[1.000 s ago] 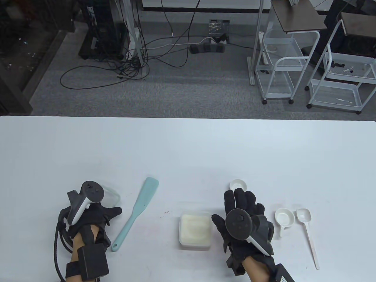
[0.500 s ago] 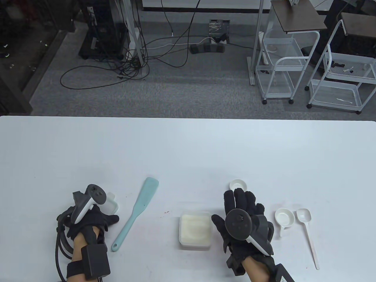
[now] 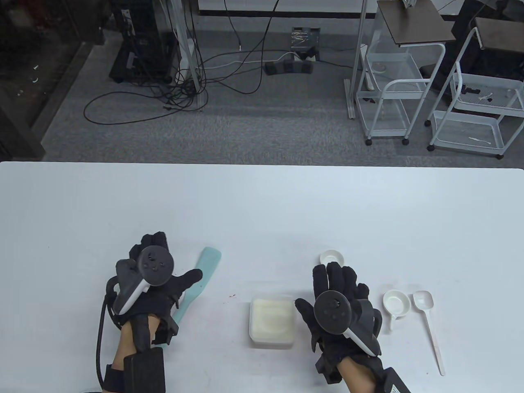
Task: Scoop white sugar with coffee spoon and level it off using dessert spatula
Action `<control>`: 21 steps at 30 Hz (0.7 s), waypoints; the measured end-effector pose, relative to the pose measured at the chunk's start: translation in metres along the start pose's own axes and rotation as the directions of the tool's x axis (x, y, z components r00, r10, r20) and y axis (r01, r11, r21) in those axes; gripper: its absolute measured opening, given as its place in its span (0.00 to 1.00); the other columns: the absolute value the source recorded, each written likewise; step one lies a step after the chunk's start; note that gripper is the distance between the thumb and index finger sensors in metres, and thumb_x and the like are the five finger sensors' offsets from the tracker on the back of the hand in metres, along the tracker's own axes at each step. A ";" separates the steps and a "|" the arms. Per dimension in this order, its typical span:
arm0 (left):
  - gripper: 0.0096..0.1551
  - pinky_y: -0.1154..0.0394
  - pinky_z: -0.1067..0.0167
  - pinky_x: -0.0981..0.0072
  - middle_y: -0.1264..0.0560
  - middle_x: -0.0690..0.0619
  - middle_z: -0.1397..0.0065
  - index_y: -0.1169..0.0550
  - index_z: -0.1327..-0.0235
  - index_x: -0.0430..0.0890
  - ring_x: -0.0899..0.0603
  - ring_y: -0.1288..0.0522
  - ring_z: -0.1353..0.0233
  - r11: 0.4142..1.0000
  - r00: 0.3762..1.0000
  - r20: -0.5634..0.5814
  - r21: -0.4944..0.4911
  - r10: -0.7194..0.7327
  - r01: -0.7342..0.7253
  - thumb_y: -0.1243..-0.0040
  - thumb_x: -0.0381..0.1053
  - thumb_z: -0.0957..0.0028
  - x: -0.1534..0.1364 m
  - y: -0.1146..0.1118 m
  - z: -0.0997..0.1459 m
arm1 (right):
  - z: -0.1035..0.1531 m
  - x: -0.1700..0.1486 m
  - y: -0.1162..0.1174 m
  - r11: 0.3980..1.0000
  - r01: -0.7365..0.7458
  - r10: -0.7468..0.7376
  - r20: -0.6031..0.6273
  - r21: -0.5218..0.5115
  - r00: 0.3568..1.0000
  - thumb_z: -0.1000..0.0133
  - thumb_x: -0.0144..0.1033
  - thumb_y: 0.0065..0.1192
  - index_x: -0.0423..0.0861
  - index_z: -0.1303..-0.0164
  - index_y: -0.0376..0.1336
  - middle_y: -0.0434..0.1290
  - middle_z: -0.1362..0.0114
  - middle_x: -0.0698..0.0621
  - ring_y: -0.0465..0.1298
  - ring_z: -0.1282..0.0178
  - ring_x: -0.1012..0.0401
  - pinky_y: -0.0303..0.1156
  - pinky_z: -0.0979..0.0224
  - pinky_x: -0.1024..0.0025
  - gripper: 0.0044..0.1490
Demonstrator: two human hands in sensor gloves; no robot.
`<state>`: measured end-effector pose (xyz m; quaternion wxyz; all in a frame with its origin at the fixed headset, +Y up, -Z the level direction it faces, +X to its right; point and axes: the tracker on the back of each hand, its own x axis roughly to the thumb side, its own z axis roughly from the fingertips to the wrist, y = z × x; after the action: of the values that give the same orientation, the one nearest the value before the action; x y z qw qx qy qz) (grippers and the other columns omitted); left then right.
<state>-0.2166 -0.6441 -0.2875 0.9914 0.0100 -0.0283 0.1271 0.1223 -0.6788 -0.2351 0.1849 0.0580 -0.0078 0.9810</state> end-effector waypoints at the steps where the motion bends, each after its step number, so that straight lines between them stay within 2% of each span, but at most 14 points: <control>1: 0.75 0.51 0.31 0.16 0.54 0.32 0.12 0.54 0.16 0.40 0.21 0.49 0.18 1.000 0.997 0.075 0.021 -0.001 -0.001 0.43 0.80 0.66 0.014 0.001 0.004 | 0.000 0.000 0.000 1.000 0.002 -0.002 0.000 -0.002 1.000 0.48 0.53 0.56 0.40 0.21 0.42 0.38 0.16 0.31 0.41 0.19 0.27 0.40 0.29 0.15 0.53; 5: 0.74 0.52 0.31 0.17 0.55 0.32 0.12 0.54 0.16 0.40 0.20 0.50 0.18 0.996 0.971 0.225 0.018 0.086 -0.092 0.44 0.80 0.65 0.057 -0.006 0.019 | 0.000 -0.001 -0.001 1.000 0.006 -0.006 -0.003 -0.005 1.000 0.48 0.53 0.56 0.40 0.21 0.42 0.38 0.16 0.31 0.41 0.19 0.27 0.40 0.29 0.15 0.53; 9: 0.74 0.52 0.31 0.17 0.55 0.32 0.12 0.54 0.16 0.40 0.21 0.50 0.18 0.999 0.958 0.285 0.013 0.038 -0.043 0.44 0.80 0.65 0.079 -0.017 0.027 | 0.000 -0.002 -0.001 1.000 0.007 -0.007 -0.006 -0.004 1.000 0.48 0.53 0.56 0.40 0.21 0.42 0.39 0.16 0.31 0.41 0.19 0.27 0.40 0.29 0.15 0.53; 13: 0.74 0.51 0.31 0.17 0.55 0.32 0.13 0.54 0.16 0.40 0.20 0.50 0.18 1.000 0.954 0.298 0.000 -0.006 0.006 0.44 0.80 0.66 0.085 -0.026 0.027 | 0.000 -0.002 0.000 1.000 0.004 -0.004 -0.009 0.001 1.000 0.48 0.53 0.56 0.40 0.21 0.42 0.38 0.16 0.31 0.41 0.19 0.27 0.40 0.29 0.15 0.53; 21: 0.74 0.52 0.31 0.16 0.56 0.32 0.13 0.54 0.16 0.40 0.20 0.51 0.18 0.999 0.964 0.264 -0.037 -0.019 0.030 0.44 0.80 0.65 0.076 -0.031 0.022 | 0.000 -0.003 -0.001 1.000 0.004 -0.004 -0.017 0.006 1.000 0.48 0.53 0.56 0.40 0.21 0.42 0.39 0.16 0.32 0.41 0.19 0.27 0.40 0.29 0.15 0.53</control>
<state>-0.1363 -0.6553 -0.2616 0.9803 0.0069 -0.1626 0.1119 0.1253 -0.6794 -0.2359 0.1869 0.0504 -0.0032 0.9811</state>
